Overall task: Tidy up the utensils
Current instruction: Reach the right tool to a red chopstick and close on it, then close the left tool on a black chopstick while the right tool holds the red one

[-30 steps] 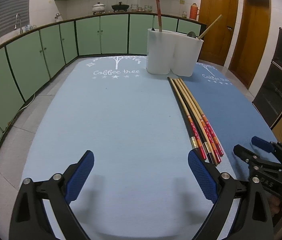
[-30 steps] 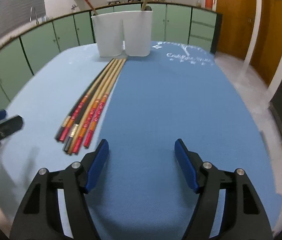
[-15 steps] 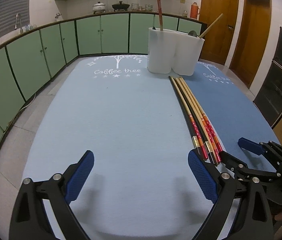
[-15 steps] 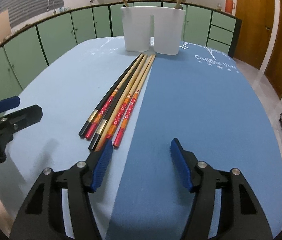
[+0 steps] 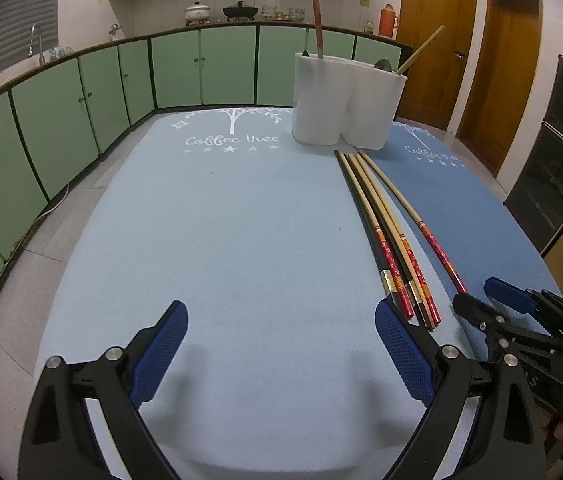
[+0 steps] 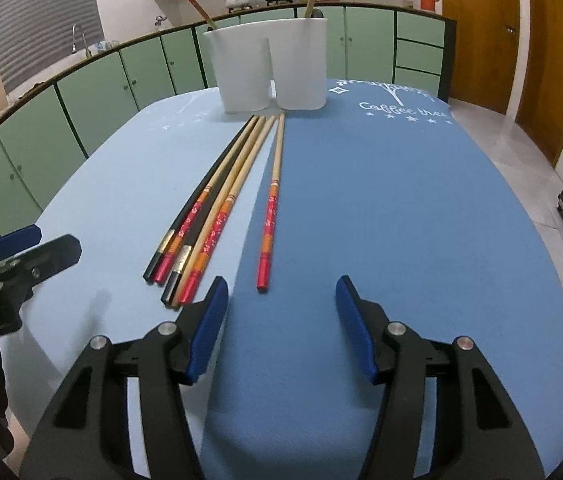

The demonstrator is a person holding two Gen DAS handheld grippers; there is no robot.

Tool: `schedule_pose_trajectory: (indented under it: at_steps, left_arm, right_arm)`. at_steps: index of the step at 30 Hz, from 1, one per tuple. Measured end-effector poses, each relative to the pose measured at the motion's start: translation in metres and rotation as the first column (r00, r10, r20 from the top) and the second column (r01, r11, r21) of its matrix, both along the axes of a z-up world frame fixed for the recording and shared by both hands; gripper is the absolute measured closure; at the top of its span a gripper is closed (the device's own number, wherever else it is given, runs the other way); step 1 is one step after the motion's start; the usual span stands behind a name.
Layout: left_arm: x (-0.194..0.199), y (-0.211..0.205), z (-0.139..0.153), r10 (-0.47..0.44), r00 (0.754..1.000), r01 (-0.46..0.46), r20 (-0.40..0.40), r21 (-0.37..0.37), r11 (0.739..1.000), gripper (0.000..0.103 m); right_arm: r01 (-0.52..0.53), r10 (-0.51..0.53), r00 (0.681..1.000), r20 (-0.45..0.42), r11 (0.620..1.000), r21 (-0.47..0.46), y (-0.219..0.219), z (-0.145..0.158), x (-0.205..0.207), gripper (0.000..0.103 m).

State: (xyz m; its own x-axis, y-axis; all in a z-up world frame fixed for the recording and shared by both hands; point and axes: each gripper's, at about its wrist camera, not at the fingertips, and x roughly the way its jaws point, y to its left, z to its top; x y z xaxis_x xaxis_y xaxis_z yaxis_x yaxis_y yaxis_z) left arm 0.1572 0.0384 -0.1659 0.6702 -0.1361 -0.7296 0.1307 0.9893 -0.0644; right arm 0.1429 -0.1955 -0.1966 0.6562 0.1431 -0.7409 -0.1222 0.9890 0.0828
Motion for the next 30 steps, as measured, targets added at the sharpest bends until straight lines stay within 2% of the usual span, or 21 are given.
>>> schedule_pose_trajectory:
  at_steps: [2,4,6,8,15,19,23,27,30]
  left_arm:
    - [0.001,0.0,0.0,0.005,1.0,-0.005,-0.001,-0.004,1.0,0.01]
    - [0.002,-0.001,0.0,0.006,1.0,-0.006,-0.003,-0.009,1.0,0.01]
    - [0.002,-0.003,-0.001,0.004,1.0,-0.004,-0.004,-0.011,1.0,0.01]
    - [0.003,-0.007,-0.003,-0.004,1.0,0.004,-0.008,-0.015,1.0,0.01]
    - [0.005,-0.028,-0.015,-0.041,0.998,0.042,-0.049,0.032,0.999,0.013]
    - [0.008,-0.035,-0.022,-0.05,0.996,0.052,-0.076,0.035,0.998,0.015]
    - [0.011,-0.045,-0.025,-0.065,0.994,0.068,-0.085,0.034,0.997,0.017]
    - [0.013,-0.053,-0.029,-0.056,0.995,0.062,-0.077,0.076,0.995,0.018]
    - [0.015,-0.054,-0.029,-0.044,0.996,0.05,-0.074,0.079,0.996,0.019]
  right_arm:
    - [0.007,-0.007,1.0,0.003,1.0,0.001,0.001,-0.001,0.003,0.06]
    - [0.011,-0.011,1.0,0.007,1.0,-0.005,0.001,-0.002,0.004,0.071]
    - [-0.001,0.001,1.0,0.009,1.0,-0.005,0.002,-0.002,0.004,0.089]
    - [-0.009,0.009,1.0,0.009,1.0,-0.023,0.003,-0.002,0.003,0.097]
    - [-0.004,0.004,1.0,-0.007,1.0,-0.012,-0.01,0.0,0.0,0.098]
    - [0.012,-0.012,1.0,-0.011,1.0,0.0,-0.021,0.0,0.0,0.098]
    - [0.012,-0.011,1.0,-0.012,1.0,0.007,-0.023,-0.001,0.0,0.098]
    - [0.006,-0.006,1.0,-0.008,1.0,0.009,-0.023,-0.002,0.0,0.098]
    - [0.003,-0.003,1.0,-0.006,1.0,0.011,-0.024,-0.002,-0.001,0.098]
